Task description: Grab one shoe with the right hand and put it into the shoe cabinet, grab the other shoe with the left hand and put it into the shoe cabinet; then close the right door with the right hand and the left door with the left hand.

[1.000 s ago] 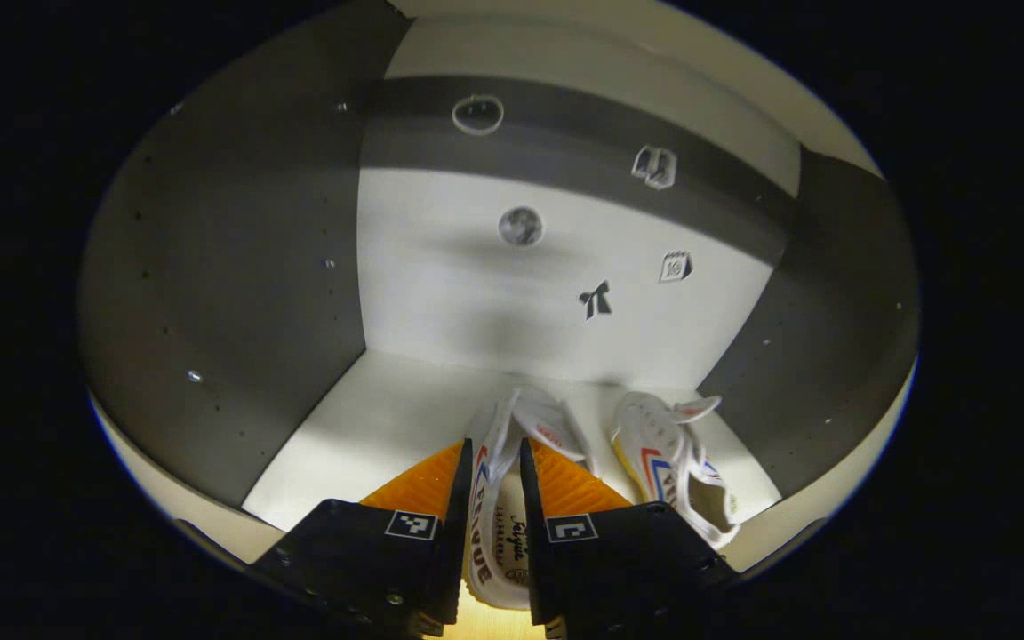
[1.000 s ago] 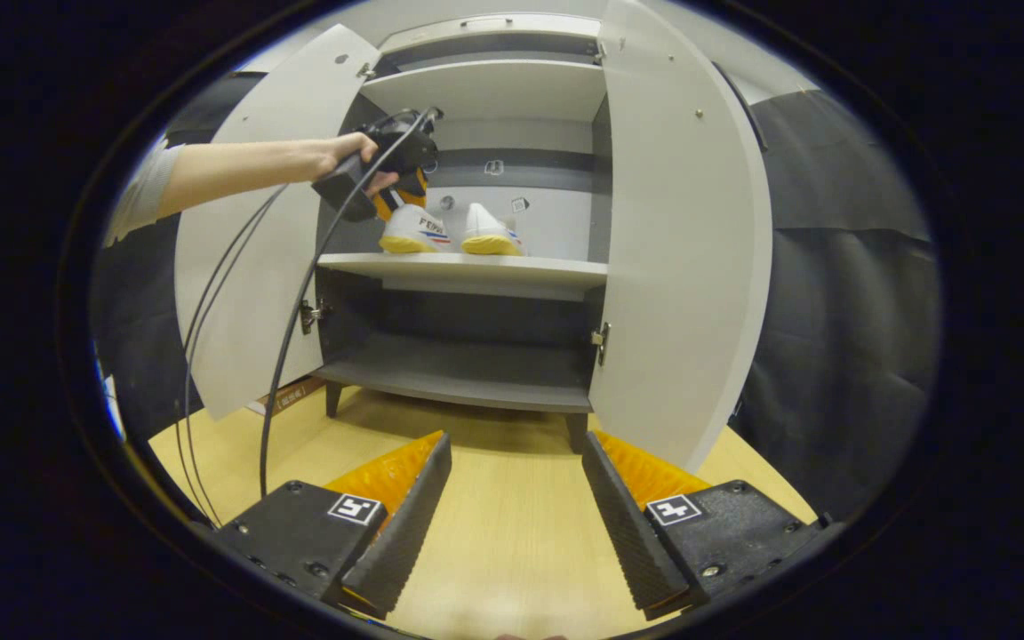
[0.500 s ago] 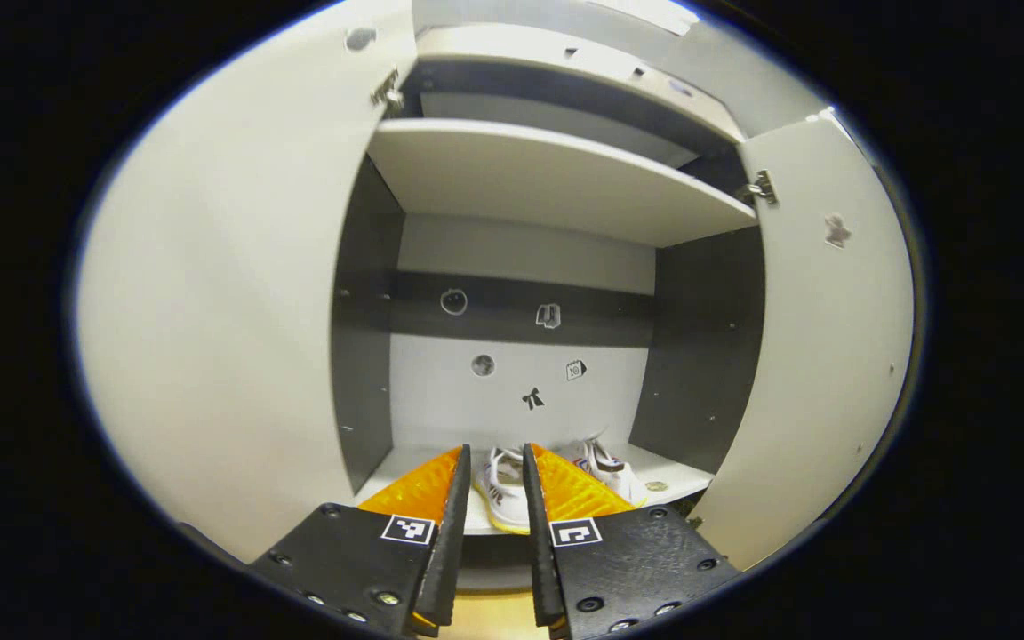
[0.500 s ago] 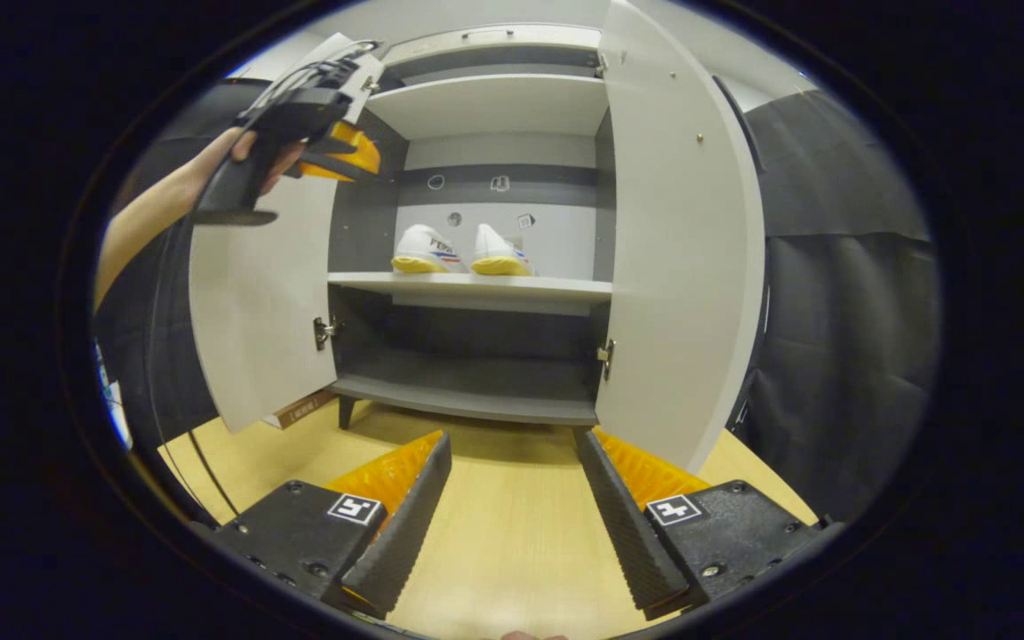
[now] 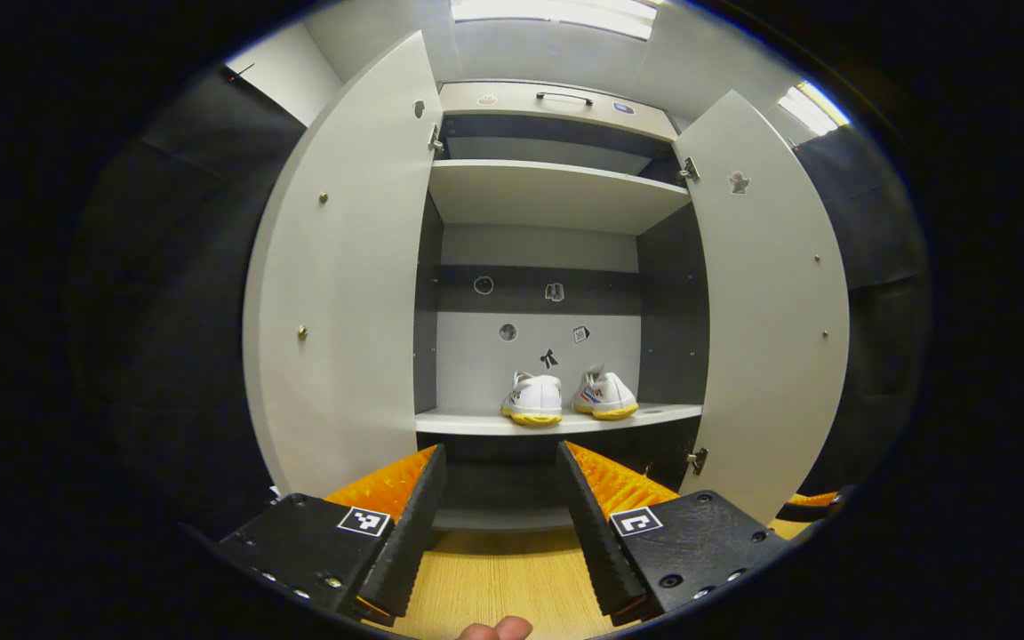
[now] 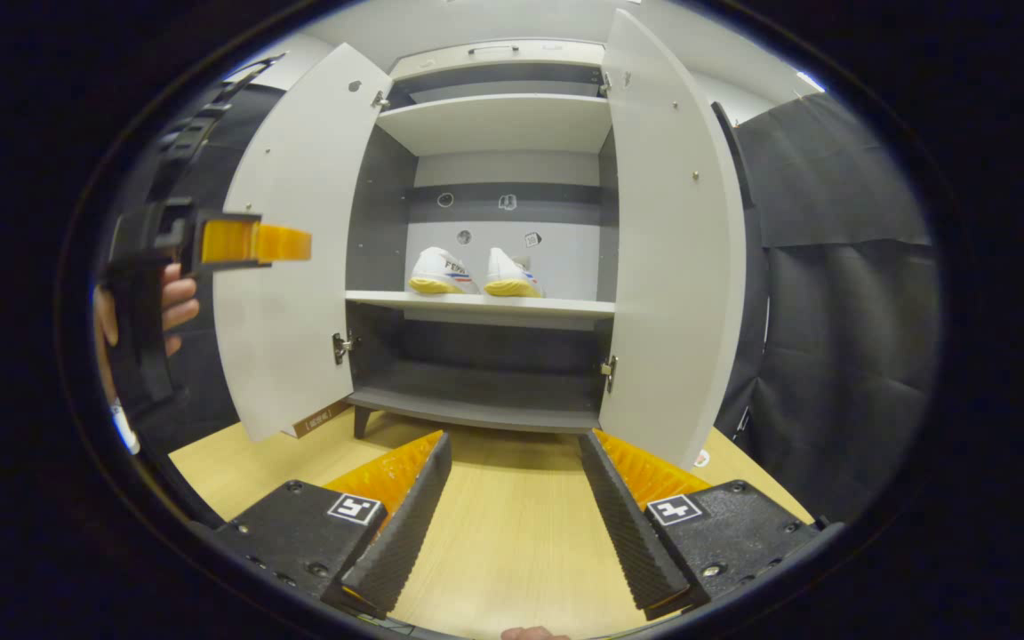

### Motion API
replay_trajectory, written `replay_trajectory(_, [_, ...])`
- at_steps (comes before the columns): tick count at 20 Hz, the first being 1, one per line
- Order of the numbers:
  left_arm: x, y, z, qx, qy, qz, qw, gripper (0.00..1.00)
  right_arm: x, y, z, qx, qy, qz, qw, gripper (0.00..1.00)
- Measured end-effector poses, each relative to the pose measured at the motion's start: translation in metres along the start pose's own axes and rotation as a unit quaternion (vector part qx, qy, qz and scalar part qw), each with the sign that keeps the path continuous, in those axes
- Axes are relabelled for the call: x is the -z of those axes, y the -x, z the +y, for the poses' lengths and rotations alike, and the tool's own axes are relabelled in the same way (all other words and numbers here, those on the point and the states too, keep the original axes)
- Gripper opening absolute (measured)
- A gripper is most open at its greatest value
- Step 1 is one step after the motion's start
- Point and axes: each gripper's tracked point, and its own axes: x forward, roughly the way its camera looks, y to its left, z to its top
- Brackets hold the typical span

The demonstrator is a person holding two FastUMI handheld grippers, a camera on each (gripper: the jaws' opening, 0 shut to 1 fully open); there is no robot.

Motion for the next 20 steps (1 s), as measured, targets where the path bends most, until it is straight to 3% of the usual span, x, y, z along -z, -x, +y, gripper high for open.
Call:
replay_trajectory(5, [0.040,0.055,-0.008,-0.008,-0.007,0.013,1.000,0.85,-0.001,0.025,0.002,0.005,-0.009,-0.006,1.000,0.95])
replay_trajectory(13, [0.064,0.080,-0.014,-0.010,-0.029,0.029,0.999,0.86,-0.016,0.057,-0.007,0.011,-0.033,-0.010,0.999,0.97])
replay_trajectory(20, [0.069,0.080,-0.039,0.019,-0.043,0.029,0.998,0.86,-0.089,0.090,-0.091,0.059,-0.078,-0.047,0.994,0.98])
